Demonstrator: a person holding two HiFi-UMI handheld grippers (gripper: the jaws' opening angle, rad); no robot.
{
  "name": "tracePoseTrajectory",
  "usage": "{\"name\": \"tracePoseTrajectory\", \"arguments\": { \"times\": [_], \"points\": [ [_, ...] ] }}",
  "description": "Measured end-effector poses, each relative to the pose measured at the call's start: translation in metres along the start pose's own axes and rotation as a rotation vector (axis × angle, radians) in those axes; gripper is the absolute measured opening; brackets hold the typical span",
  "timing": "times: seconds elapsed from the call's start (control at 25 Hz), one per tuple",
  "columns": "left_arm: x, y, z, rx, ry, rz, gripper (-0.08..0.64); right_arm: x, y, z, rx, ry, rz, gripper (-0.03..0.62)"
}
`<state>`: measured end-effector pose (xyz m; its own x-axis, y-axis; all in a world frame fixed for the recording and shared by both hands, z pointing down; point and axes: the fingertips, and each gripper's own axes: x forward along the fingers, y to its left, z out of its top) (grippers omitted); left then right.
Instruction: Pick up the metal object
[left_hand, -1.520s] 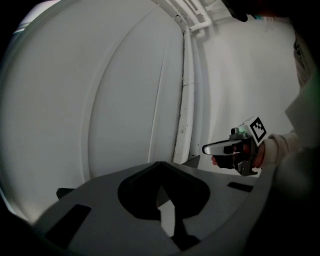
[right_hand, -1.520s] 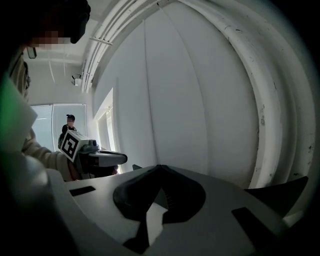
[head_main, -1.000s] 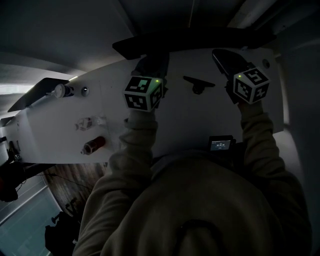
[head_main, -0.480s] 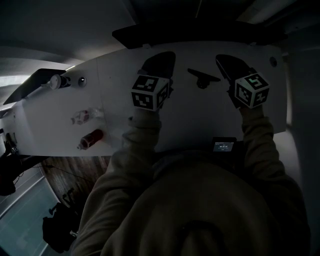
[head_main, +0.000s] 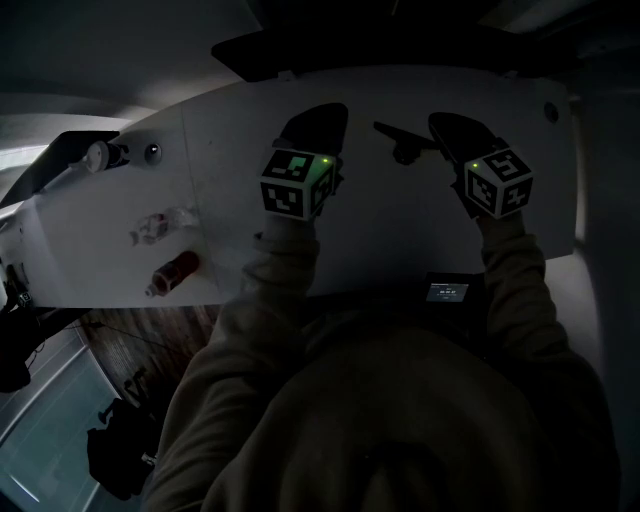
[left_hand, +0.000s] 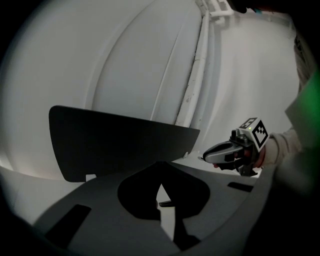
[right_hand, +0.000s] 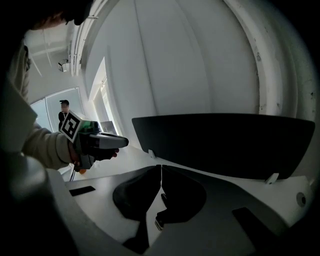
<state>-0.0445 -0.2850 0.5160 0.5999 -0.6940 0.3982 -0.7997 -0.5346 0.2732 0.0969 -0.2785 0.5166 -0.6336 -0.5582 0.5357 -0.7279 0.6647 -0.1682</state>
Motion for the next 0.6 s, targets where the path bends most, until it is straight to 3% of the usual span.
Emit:
{"name": "tracePoseTrajectory", "arguments": {
  "times": [0.28, 0.6],
  "points": [
    [0.005, 0.001, -0.033, -0.042, 0.03, -0.01, 0.003, 0.008, 0.01, -0.033, -0.038, 0.068, 0.007, 0.02],
    [0.008, -0.006, -0.07, -0.082, 0.069, -0.032, 0.003, 0.017, 0.013, -0.069, -0.016, 0.113, 0.025, 0.02]
  ]
}}
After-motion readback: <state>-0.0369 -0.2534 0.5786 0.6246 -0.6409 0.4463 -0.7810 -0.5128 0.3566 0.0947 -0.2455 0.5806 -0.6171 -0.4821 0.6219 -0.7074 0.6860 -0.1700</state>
